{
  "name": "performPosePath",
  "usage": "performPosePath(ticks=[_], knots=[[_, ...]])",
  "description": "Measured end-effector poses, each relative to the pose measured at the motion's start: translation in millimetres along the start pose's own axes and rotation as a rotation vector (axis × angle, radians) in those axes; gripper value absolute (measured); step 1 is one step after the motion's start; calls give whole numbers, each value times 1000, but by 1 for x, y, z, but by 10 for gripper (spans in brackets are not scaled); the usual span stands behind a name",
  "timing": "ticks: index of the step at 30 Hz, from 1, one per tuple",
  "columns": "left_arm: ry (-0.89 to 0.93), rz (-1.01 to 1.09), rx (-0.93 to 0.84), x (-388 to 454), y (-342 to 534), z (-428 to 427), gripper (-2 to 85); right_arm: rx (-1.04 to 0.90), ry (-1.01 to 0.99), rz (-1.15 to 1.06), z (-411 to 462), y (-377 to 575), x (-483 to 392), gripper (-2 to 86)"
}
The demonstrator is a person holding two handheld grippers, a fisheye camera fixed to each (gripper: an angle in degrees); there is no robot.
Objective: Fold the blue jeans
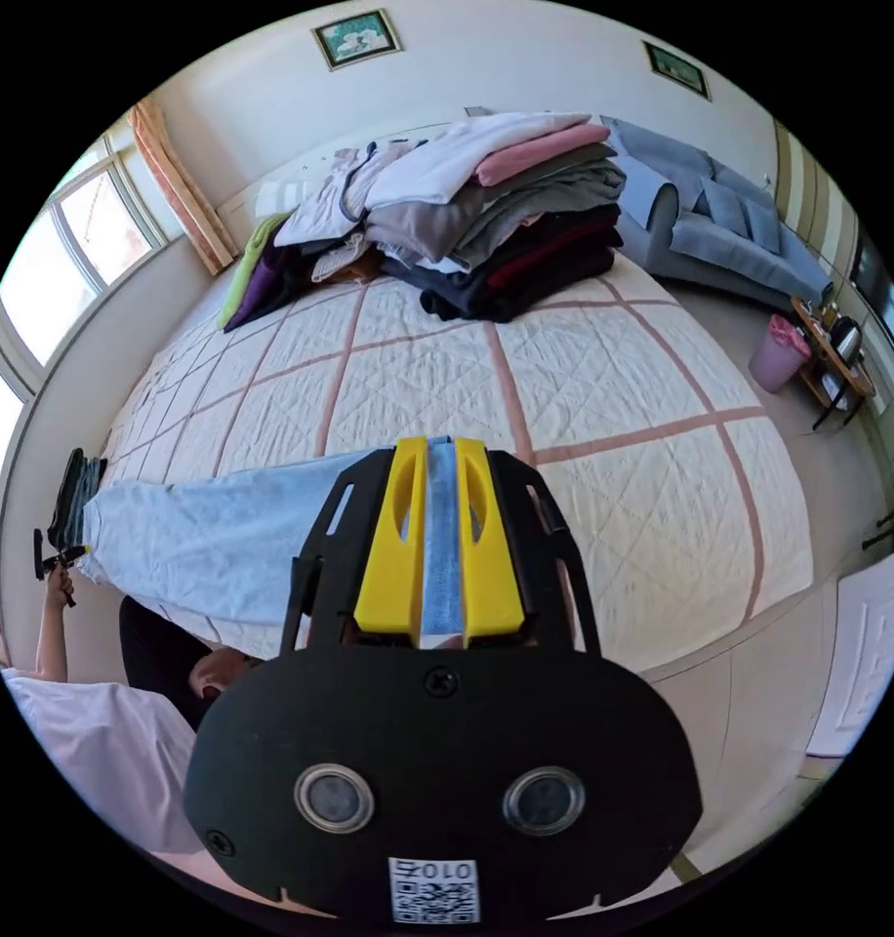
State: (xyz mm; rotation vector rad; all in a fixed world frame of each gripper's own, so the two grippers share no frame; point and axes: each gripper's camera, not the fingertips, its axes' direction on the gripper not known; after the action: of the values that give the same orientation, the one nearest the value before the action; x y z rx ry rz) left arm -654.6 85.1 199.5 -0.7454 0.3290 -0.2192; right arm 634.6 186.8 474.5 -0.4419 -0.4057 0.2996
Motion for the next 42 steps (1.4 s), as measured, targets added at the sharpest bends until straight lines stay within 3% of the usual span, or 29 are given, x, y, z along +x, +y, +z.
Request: performPosePath(ticks=[3,8,12,16,19,22,27,34,38,39,42], knots=[[-56,104,107,16,5,-34,54,53,-42,-107,-16,-3,-40,65],[-69,260,88,41,-30,-22,62,-33,-190,-289,19,-26,-129,74],[-14,224,-22,22,-27,24,59,-112,-343,-396,65,-43,-210,74],[100,168,106,-12,0,18,52,-110,-368,-604,81,-64,-313,76],[69,210,173,-19,20,3,48,-169,-444,-739,114,-90,-408,78],[54,176,134,-43,42,15,39,-298,-501,-854,159,-110,-501,83],[216,69,229,-91,76,19,14,-519,-529,-972,227,-127,-623,82],[244,54,254,-116,89,24,-1,-716,-509,-1004,279,-120,-671,70],[247,58,250,-125,92,23,-2,-551,-499,-1078,250,-122,-675,33],[243,61,246,-125,92,22,-2,-475,-496,-1045,235,-134,-669,29],[210,75,223,-126,90,16,0,-491,-522,-912,242,-158,-650,22]])
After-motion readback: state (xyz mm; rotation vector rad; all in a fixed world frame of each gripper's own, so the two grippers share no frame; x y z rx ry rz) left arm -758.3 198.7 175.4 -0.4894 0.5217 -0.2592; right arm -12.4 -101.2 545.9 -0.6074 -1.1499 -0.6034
